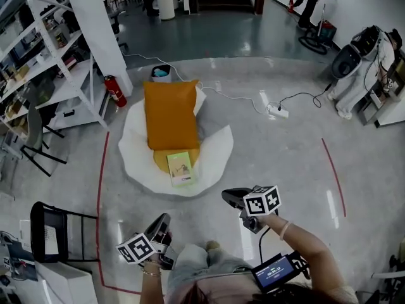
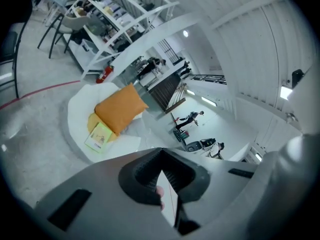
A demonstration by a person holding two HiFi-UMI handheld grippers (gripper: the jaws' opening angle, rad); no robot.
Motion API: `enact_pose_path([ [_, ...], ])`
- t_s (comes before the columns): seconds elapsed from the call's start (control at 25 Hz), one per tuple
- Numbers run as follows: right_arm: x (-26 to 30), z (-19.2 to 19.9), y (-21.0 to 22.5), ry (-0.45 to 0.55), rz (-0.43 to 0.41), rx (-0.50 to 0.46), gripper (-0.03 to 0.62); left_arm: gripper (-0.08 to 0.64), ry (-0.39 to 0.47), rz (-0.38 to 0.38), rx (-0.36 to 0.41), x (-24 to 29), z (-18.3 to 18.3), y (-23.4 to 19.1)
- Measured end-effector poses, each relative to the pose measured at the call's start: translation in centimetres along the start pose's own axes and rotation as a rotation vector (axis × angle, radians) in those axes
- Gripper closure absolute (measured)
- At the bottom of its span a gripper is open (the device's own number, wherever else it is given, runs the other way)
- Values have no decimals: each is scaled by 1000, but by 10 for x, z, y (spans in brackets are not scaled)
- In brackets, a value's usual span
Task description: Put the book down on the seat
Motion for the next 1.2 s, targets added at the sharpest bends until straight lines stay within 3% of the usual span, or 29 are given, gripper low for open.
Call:
enact_pose_path([
  [0.52,-20,-15,-44,75,5,-10,575,561,-11,100,51,-22,-2,40],
  [0.96,-43,4,-132,101,-16,-71,575,561,-37,69,153,-83,15,46],
  [1.2,-61,22,-170,123,14,-96,577,561,-54,98,192,-115,37,50],
])
Point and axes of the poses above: the fingertips, and each gripper's own axes: x forward along the fingers, y to its right, z out of its underside, the point moved 7 cm from there along -x, backward along the fingers, and after that the axes turned 15 degrees about -x, right-handed, at the moved point
